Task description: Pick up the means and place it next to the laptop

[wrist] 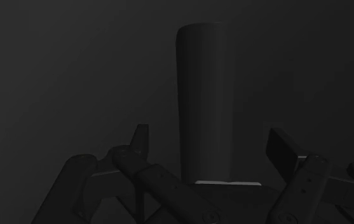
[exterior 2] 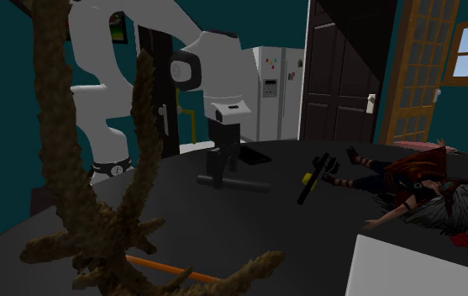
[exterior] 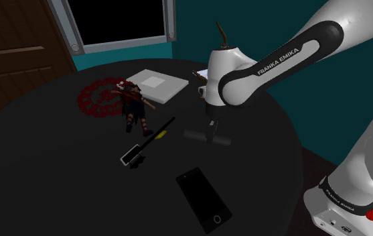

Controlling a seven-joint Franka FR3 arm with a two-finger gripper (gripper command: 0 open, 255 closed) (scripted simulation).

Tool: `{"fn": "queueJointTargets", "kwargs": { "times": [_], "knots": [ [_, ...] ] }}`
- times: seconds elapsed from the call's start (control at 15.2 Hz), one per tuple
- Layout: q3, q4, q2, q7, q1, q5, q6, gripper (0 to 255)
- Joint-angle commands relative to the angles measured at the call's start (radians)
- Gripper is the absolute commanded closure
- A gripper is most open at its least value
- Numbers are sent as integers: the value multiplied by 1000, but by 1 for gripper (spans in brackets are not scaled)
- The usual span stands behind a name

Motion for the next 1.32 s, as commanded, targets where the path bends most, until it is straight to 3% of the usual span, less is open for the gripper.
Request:
{"fn": "queueJointTargets", "kwargs": {
  "times": [0.0, 0.4, 0.46, 1.06, 1.25],
  "knots": [
    [1, -5, 5, 0, 0, 0, 11, 0],
    [1, -5, 5, 0, 0, 0, 11, 0],
    [1, -5, 5, 0, 0, 0, 11, 255],
    [0, -5, 5, 0, 1, 0, 11, 255],
    [-1, 8, -25, 0, 0, 3, -32, 255]
  ]
}}
